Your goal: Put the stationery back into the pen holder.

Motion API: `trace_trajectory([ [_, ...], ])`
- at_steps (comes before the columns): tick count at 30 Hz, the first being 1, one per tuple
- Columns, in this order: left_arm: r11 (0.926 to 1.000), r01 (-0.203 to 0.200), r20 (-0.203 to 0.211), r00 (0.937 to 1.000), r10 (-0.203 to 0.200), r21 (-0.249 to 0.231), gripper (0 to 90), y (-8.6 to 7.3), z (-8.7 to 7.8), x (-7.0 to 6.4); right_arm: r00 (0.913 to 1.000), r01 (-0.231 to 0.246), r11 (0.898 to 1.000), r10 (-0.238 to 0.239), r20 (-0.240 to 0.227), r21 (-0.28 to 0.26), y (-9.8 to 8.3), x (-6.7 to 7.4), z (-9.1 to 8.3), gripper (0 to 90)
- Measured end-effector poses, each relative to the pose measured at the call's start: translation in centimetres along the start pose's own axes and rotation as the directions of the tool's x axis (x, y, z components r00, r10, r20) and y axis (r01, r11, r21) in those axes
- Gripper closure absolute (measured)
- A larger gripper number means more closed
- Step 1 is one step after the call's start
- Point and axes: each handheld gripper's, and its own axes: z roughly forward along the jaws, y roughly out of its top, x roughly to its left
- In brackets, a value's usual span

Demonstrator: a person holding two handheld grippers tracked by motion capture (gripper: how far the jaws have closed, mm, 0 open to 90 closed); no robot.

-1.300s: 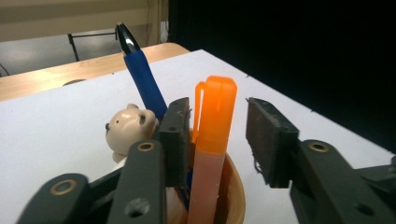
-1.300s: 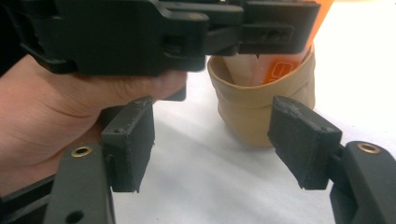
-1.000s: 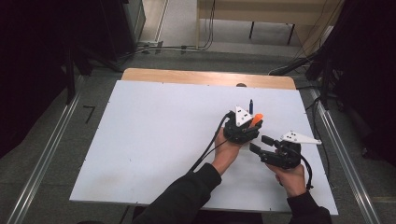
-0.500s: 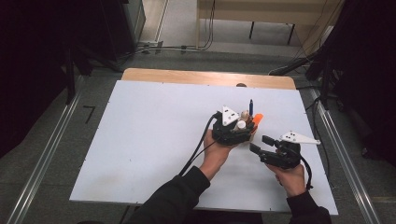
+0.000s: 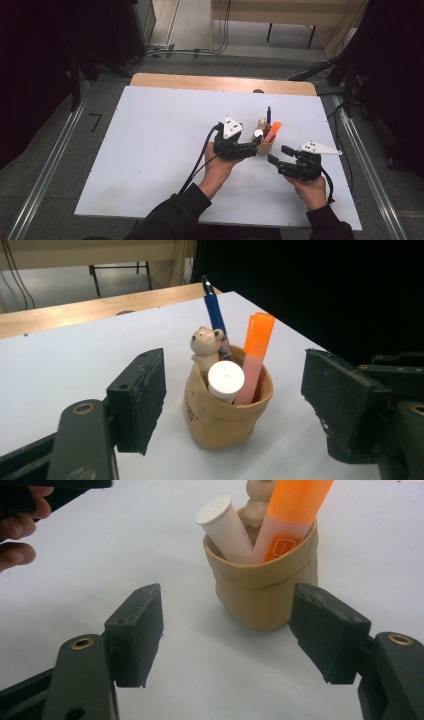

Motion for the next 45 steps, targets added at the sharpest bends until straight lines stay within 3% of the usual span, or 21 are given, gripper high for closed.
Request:
trace_trajectory([
  [4,1.0,-0.005,-0.021,0.9998,0.005,-0.008,20.5,-0.1,-0.7,0.3,1.0,0.0,1.0,0.0,0.009,0.004,0.0,0.0,0.0,26.0],
  [13,0.9999,0.003,-0.024,0.9997,-0.003,-0.015,20.1,-0.4,-1.8,0.8,0.9997,-0.001,1.0,0.001,0.025,0.006,0.0,0.0,0.0,23.9],
  [45,0.9996,0.022,-0.054,0.9983,-0.023,-0.017,20.2,-1.3,-3.0,2.6,0.9963,-0.017,1.0,0.016,0.084,0.011,0.0,-0.5,-0.3,17.2],
])
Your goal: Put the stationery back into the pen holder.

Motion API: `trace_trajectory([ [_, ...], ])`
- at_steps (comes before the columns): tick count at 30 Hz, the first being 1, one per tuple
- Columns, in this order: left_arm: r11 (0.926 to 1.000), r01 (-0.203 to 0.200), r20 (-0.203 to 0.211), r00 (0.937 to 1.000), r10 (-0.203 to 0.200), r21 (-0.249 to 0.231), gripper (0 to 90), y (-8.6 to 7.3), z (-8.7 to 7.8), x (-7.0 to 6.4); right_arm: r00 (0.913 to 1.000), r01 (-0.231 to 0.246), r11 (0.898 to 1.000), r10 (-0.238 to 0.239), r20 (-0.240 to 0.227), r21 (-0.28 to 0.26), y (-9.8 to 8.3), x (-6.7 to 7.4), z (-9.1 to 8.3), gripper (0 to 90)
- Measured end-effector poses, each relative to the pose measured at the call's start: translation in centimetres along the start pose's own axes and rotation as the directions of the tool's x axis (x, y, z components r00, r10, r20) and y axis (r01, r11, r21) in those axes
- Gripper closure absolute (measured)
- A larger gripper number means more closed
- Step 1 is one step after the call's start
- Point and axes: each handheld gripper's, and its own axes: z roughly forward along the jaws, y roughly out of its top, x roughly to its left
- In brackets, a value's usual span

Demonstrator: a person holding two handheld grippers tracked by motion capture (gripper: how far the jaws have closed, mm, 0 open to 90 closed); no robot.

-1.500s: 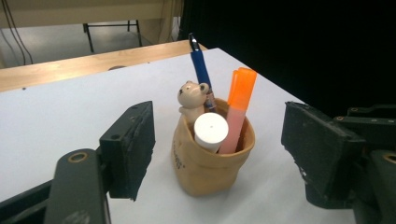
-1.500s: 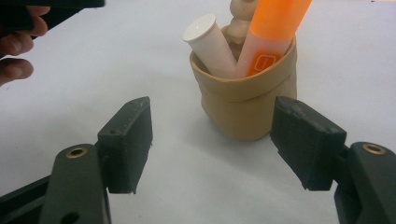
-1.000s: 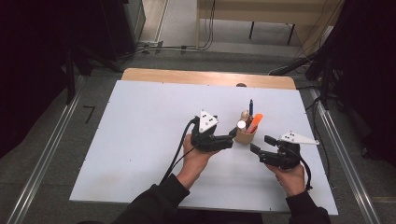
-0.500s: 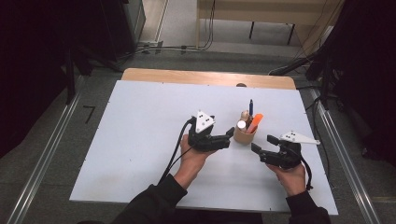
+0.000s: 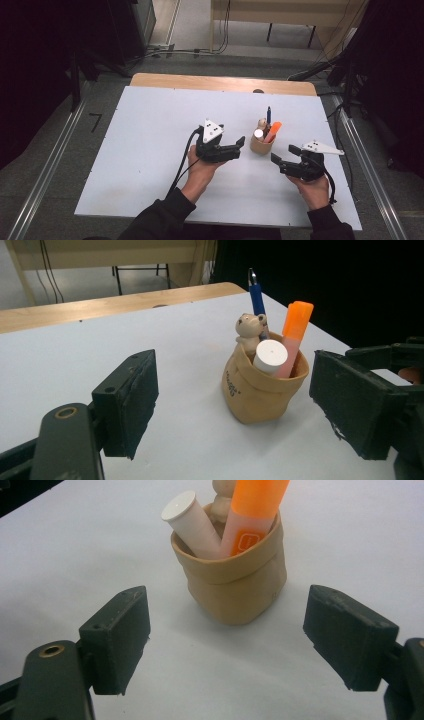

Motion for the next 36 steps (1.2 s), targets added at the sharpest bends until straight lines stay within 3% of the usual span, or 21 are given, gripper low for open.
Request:
trace_trajectory([
  [21,0.9995,0.029,-0.029,0.9992,-0.029,-0.011,20.2,-0.8,-2.3,2.1,0.9999,-0.008,1.0,0.008,0.014,-0.006,0.0,-0.3,-0.4,16.8],
  [36,0.9989,0.046,-0.066,0.9968,-0.045,0.011,20.2,-2.6,-4.3,4.1,0.9996,-0.023,1.0,0.023,0.017,-0.011,-0.2,-0.5,-0.8,16.8],
])
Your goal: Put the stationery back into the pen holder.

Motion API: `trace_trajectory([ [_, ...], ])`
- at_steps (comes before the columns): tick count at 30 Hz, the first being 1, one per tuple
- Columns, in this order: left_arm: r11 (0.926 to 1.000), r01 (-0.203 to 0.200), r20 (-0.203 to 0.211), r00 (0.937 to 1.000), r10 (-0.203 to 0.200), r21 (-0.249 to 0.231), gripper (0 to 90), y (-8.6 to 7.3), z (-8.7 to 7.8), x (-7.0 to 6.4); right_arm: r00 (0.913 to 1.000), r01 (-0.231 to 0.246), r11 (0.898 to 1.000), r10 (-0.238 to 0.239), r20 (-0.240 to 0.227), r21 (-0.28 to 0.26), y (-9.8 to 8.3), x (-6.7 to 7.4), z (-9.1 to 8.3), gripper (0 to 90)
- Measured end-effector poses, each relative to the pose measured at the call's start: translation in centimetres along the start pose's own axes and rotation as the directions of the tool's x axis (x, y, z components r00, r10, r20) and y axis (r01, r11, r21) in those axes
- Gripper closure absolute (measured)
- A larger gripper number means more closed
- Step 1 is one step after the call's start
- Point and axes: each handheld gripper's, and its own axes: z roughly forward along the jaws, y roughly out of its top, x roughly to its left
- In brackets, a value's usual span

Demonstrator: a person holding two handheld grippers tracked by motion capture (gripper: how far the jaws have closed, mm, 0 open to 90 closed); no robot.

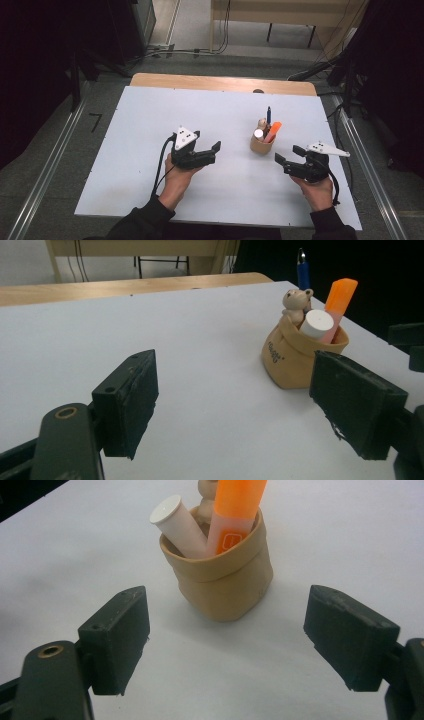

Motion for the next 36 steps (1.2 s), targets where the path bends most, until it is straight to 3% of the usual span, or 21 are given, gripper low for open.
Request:
trace_trajectory([
  [14,0.9992,0.028,-0.049,0.9984,-0.026,0.03,20.2,-1.8,-1.7,2.5,1.0,-0.009,1.0,0.009,0.002,-0.001,-0.2,-0.2,-0.4,16.8],
  [36,0.9972,0.073,-0.103,0.9922,-0.071,0.016,20.2,-2.9,-5.1,5.4,0.9999,-0.008,1.0,0.008,0.01,0.006,-0.7,-0.5,-0.9,16.7],
])
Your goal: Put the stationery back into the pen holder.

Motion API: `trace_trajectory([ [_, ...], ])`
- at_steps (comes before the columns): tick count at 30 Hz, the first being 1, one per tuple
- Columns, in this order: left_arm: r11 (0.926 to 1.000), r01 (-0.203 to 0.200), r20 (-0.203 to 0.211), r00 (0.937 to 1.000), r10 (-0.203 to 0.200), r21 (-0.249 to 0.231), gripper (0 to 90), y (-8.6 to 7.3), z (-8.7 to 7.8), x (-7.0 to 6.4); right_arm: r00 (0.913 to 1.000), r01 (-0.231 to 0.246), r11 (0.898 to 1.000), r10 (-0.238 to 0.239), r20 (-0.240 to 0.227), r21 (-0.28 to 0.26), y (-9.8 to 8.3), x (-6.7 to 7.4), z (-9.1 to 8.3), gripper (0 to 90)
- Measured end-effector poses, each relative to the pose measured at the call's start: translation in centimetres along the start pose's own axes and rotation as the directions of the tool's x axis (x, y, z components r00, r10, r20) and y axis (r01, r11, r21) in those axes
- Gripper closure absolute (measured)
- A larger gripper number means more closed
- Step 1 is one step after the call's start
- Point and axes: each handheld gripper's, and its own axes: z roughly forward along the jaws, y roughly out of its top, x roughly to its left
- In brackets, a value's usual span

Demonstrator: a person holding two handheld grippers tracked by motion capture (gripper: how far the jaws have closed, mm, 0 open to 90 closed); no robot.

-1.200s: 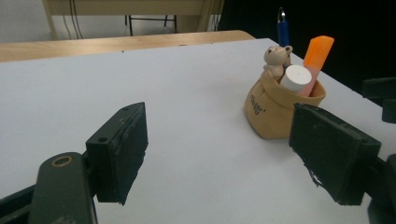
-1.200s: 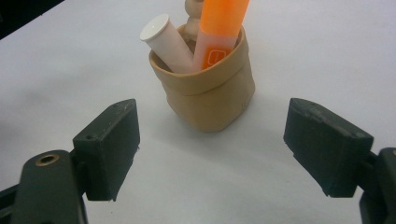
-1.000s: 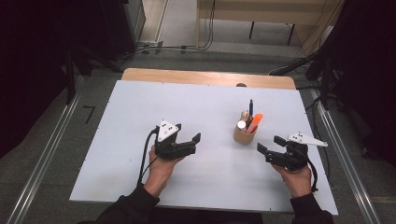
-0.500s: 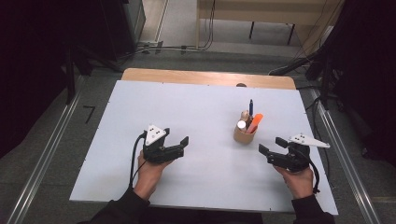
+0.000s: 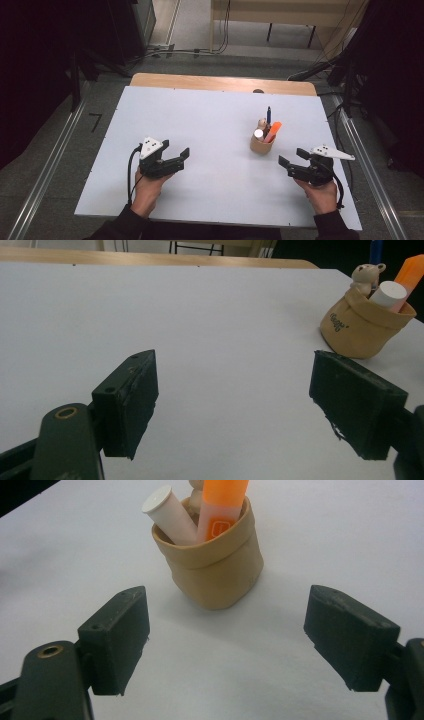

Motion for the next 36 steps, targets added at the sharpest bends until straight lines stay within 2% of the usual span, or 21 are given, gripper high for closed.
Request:
trace_trajectory([
  [20,0.9987,0.043,-0.056,0.9974,-0.044,-0.027,20.2,-0.9,-3.6,2.9,1.0,0.0,1.0,0.0,0.005,0.002,-0.2,-0.1,-0.4,16.7],
  [27,0.9987,0.045,-0.079,0.9957,-0.047,-0.025,20.2,-1.4,-4.6,3.8,1.0,0.003,1.0,-0.003,0.008,0.003,-0.3,-0.1,-0.4,16.7],
  [36,0.9976,0.065,-0.127,0.9897,-0.067,-0.024,20.2,-1.8,-5.5,5.4,0.9999,-0.006,1.0,0.006,0.015,-0.001,-0.4,-0.3,-0.6,16.7],
])
